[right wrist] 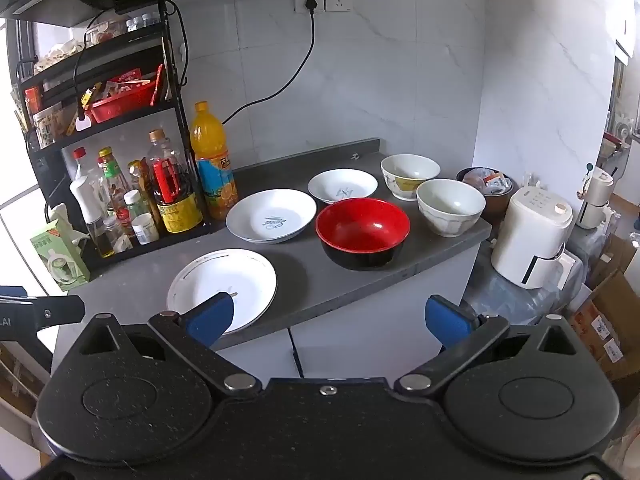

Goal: Organize plates and bowls

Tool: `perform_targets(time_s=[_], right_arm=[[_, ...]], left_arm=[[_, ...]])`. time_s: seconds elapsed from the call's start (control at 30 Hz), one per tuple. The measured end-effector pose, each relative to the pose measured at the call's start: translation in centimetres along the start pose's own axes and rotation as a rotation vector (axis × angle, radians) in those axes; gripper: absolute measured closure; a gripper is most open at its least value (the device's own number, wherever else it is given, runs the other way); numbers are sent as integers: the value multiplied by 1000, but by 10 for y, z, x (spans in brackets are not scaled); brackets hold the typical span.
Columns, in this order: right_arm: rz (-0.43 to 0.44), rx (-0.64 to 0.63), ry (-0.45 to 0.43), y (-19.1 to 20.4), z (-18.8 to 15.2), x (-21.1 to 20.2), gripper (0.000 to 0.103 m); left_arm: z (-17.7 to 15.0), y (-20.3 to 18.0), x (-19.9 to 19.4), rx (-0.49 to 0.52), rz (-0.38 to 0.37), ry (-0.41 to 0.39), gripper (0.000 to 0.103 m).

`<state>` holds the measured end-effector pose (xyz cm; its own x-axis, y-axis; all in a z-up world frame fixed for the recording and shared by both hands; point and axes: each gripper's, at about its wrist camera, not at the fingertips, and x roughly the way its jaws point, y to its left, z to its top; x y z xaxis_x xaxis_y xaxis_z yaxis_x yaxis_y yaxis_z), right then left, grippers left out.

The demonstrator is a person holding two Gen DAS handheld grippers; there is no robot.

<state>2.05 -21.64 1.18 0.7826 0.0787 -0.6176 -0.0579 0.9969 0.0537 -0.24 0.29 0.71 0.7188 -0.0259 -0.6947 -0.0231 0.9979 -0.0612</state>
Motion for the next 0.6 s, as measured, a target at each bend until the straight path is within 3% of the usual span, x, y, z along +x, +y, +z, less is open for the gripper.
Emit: perform_targets(time_s=[0.6], right_arm=[[-13, 11, 0, 1, -2, 1, 0]], left_arm=[[1, 0, 3, 3, -7, -1, 1]])
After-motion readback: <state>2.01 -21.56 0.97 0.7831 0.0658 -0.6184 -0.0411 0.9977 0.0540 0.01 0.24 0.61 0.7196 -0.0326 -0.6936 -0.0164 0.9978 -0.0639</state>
